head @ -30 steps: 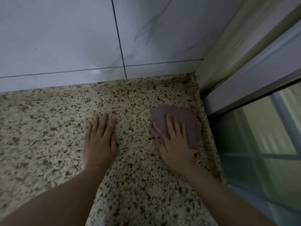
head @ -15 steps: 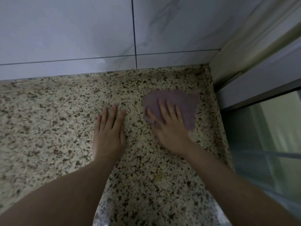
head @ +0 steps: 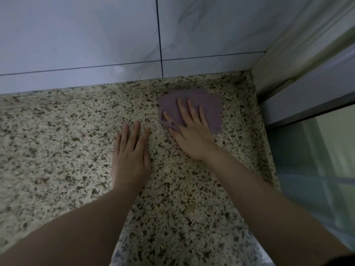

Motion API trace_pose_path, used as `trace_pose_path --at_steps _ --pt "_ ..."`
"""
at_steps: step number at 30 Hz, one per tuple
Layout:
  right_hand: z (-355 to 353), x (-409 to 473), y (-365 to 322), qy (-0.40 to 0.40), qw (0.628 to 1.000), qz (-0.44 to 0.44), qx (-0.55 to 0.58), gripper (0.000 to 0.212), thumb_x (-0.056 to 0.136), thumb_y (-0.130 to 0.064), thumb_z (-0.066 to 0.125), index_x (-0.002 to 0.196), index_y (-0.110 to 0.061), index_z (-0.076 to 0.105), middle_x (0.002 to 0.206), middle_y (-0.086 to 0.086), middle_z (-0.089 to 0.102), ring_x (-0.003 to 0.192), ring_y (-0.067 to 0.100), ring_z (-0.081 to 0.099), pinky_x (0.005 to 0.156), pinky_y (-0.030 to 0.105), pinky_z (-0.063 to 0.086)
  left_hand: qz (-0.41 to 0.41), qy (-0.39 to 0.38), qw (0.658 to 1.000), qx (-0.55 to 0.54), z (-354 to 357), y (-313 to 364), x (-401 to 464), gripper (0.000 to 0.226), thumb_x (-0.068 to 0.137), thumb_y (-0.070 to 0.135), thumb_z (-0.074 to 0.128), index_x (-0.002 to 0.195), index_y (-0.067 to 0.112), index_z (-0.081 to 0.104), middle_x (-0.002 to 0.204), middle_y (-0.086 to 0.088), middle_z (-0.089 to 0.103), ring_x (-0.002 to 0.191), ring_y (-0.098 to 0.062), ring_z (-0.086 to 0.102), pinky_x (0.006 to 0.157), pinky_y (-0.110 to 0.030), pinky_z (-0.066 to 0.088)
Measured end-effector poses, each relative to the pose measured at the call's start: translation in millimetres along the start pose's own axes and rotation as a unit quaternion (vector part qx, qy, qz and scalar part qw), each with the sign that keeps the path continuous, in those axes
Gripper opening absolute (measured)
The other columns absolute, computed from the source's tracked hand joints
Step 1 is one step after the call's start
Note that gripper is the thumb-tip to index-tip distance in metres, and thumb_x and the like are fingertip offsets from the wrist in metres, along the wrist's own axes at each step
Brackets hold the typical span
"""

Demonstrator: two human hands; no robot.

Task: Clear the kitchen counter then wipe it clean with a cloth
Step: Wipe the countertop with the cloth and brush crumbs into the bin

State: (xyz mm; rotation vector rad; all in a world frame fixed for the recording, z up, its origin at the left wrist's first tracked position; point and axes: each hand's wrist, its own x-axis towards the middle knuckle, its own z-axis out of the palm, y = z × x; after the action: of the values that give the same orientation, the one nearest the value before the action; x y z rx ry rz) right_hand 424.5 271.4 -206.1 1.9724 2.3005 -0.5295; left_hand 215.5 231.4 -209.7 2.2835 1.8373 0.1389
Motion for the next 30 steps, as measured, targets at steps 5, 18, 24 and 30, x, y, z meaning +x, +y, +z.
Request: trace_pose_path --at_steps 5,18,24,30 --pt "31 -125 -20 0.003 0.999 0.032 0.015 0.054 0.105 -0.052 0.015 0.155 -0.042 -0.001 0.166 0.0 -0.012 0.152 0.026 -0.014 0.123 0.052 0.002 -0.006 -0.01 1.0 0.001 1 -1 -1 0.053 0.101 0.031 0.025 0.154 0.029 0.023 0.164 0.002 0.011 0.152 -0.022 0.001 0.122 -0.046 0.013" --pt "-12 -9 84 0.026 0.991 0.122 0.041 0.059 0.1 -0.054 0.009 0.156 -0.038 -0.001 0.166 0.002 -0.01 0.152 0.03 -0.01 0.121 0.052 -0.007 -0.009 -0.015 1.0 0.012 -1 0 -3 0.052 0.103 0.03 0.025 0.155 0.032 0.017 0.165 0.005 0.007 0.152 -0.018 -0.004 0.123 -0.044 0.009" --pt "36 -139 23 0.051 0.991 0.118 0.03 0.056 0.104 -0.049 0.014 0.157 -0.034 0.006 0.166 0.005 -0.002 0.153 0.031 -0.002 0.121 0.055 0.008 -0.015 -0.017 1.0 0.014 0 -2 0 0.054 0.102 0.034 0.019 0.155 0.032 0.012 0.165 0.005 0.004 0.152 -0.019 -0.005 0.123 -0.044 0.007" --pt "42 -155 32 0.03 0.994 0.102 0.016 0.055 0.103 -0.05 0.012 0.156 -0.038 0.005 0.166 -0.001 -0.007 0.153 0.026 -0.009 0.122 0.05 -0.003 -0.011 -0.015 1.0 0.006 4 -1 -4 0.055 0.103 0.032 0.024 0.156 0.032 0.011 0.165 0.006 0.001 0.152 -0.02 -0.004 0.124 -0.044 0.004"
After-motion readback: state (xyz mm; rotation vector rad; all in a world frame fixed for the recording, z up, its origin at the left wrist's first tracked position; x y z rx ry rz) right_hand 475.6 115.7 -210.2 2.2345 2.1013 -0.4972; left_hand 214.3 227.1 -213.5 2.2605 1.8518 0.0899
